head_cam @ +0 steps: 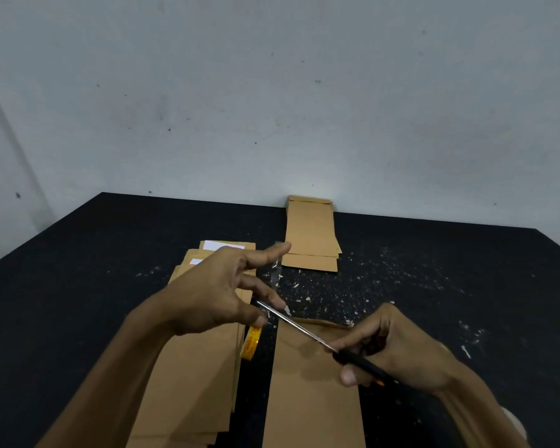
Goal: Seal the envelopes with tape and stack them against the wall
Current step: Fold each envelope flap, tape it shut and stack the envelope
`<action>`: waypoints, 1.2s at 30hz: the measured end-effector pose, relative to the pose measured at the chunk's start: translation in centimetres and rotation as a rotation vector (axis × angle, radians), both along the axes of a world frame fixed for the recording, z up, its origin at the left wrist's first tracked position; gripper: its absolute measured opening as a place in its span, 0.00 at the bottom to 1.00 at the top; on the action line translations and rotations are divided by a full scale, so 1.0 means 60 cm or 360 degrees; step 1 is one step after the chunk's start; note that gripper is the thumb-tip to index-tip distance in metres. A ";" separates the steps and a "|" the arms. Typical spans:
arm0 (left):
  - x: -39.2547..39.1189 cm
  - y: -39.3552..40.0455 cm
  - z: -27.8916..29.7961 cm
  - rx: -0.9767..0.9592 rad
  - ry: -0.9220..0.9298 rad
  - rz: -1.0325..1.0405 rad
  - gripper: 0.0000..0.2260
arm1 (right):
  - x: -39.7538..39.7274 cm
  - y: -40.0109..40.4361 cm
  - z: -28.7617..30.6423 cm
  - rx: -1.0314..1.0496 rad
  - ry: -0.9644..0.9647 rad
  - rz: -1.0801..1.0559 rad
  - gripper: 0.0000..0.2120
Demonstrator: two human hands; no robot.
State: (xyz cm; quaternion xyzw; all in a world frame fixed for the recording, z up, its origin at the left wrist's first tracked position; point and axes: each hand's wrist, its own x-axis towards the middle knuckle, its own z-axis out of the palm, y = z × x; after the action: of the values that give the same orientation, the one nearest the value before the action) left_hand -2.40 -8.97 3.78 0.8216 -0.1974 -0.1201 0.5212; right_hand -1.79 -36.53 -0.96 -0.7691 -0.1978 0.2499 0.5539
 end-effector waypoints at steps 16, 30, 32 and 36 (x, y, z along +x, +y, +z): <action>-0.008 -0.043 -0.007 -0.0503 -0.0146 0.0134 0.44 | 0.050 -0.008 -0.003 -0.1213 -0.0517 -0.1125 0.17; 0.002 -0.090 -0.016 -0.0538 -0.0194 0.0089 0.45 | 0.027 0.013 0.016 -0.0843 -0.0728 -0.0959 0.06; 0.005 -0.093 -0.014 -0.0519 -0.0185 0.0087 0.46 | 0.006 0.025 0.039 -0.0124 -0.0540 -0.0803 0.03; 0.008 -0.103 -0.014 -0.0497 -0.0165 0.0039 0.45 | -0.013 0.050 0.052 0.0324 -0.0117 -0.0400 0.13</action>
State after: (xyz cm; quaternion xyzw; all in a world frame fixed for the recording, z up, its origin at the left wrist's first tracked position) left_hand -1.91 -15.16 2.93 0.7381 -0.2303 -0.0390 0.6329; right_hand -2.58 -33.55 2.13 -0.7364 -0.1444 0.1291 0.6482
